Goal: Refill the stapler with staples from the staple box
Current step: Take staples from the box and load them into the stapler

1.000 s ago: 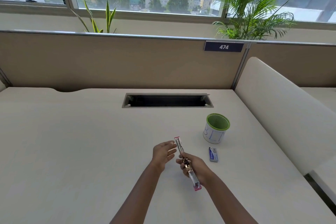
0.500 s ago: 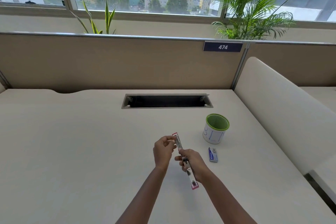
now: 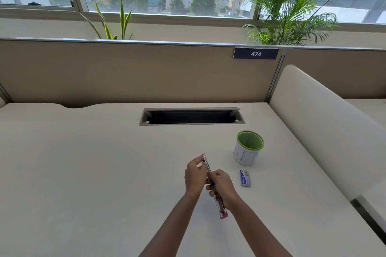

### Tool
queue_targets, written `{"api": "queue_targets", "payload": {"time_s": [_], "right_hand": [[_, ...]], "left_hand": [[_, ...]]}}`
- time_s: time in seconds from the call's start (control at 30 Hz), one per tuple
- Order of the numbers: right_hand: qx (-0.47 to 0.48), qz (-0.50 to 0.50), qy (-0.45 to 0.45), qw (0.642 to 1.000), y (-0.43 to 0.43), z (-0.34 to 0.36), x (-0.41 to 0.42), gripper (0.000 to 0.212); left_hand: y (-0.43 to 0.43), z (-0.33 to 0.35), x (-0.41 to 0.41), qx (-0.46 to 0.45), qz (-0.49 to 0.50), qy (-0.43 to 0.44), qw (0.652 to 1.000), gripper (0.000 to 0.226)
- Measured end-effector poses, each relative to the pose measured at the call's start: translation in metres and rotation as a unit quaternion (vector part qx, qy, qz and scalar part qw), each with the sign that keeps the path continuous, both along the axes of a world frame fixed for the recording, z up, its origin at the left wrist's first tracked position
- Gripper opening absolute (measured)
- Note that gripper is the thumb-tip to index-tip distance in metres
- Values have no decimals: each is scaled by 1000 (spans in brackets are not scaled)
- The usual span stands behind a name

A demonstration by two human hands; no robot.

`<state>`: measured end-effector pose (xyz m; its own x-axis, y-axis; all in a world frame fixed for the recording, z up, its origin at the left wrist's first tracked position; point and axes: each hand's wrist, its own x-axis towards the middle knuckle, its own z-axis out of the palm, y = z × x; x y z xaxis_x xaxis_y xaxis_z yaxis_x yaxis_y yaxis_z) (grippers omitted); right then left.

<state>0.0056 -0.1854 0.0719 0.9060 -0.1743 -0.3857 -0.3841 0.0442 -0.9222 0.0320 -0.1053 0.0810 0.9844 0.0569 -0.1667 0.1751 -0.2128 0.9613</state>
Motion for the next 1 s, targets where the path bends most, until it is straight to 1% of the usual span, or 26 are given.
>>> {"api": "queue_targets", "payload": {"time_s": [0.1,0.17,0.37,0.47,0.6,0.67,0.77,0.9,1.0], "right_hand": [[-11,-5,-6,1000,2,0,0,17],[-21,-5,-11,1000,2,0,1,17],[-2,-15,-25,1000,-1,-2,0,16],[3,-5,-29,1000,-2,1,2,17],[38,6,-27,999,-2,8,4,16],[55,6,-29,998,-1,11,5,16],[82,8,-26,996,0,14,6,15],[139,18,-14,990,3,18,7,16],[150,30,-8,988,4,20,7,17]], "left_hand": [[-5,4,-1,-71,-5,40,997,41],[-7,4,0,-97,-5,65,993,42],[-2,14,3,-176,-25,137,974,41],[1,13,3,-195,-22,129,972,40],[3,11,3,-197,2,70,978,39],[5,11,3,-213,24,48,976,31],[9,12,6,-243,45,39,968,20],[12,13,9,-256,0,70,964,21],[15,15,10,-288,-51,95,952,26]]}}
